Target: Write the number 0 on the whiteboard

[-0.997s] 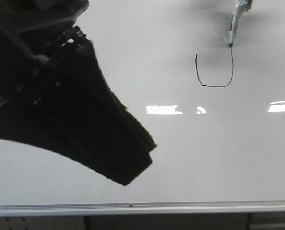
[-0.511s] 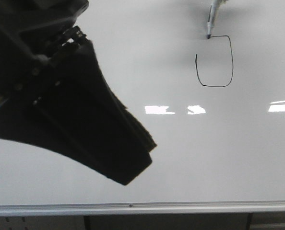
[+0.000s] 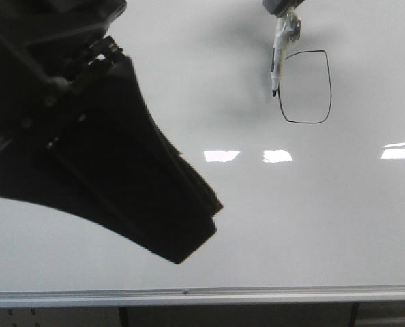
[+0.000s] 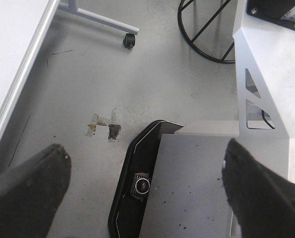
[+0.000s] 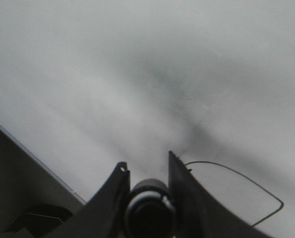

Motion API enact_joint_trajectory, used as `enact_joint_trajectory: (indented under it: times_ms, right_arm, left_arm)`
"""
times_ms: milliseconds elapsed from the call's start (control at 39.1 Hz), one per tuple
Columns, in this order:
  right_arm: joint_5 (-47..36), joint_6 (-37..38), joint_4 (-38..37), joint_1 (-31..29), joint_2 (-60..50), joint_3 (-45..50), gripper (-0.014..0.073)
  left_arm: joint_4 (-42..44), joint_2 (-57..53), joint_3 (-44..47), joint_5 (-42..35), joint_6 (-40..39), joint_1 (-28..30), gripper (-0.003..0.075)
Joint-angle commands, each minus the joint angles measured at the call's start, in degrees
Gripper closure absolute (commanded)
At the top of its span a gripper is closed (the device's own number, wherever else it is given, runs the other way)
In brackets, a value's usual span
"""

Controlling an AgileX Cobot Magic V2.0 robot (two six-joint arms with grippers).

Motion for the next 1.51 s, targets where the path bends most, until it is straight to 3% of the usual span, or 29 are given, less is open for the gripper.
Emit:
enact_joint_trajectory:
  times_ms: [0,205,1483]
  right_arm:
    - [4.5,-0.3,2.9,0.0,-5.4,-5.6,0.0652]
    - [12.8,-0.3,3.2,0.0,-5.6,-11.0,0.0652]
    - [10.7,-0.3,3.4,0.0,-5.9,-10.9,0.0652]
  left_arm:
    - [-2.8,-1.8,-1.8,-0.9,-0.1,-0.2,0.0122]
    - [-2.8,-1.8,-1.8,-0.9,-0.1,-0.2,0.0122]
    - [-2.8,-1.8,-1.8,-0.9,-0.1,-0.2,0.0122]
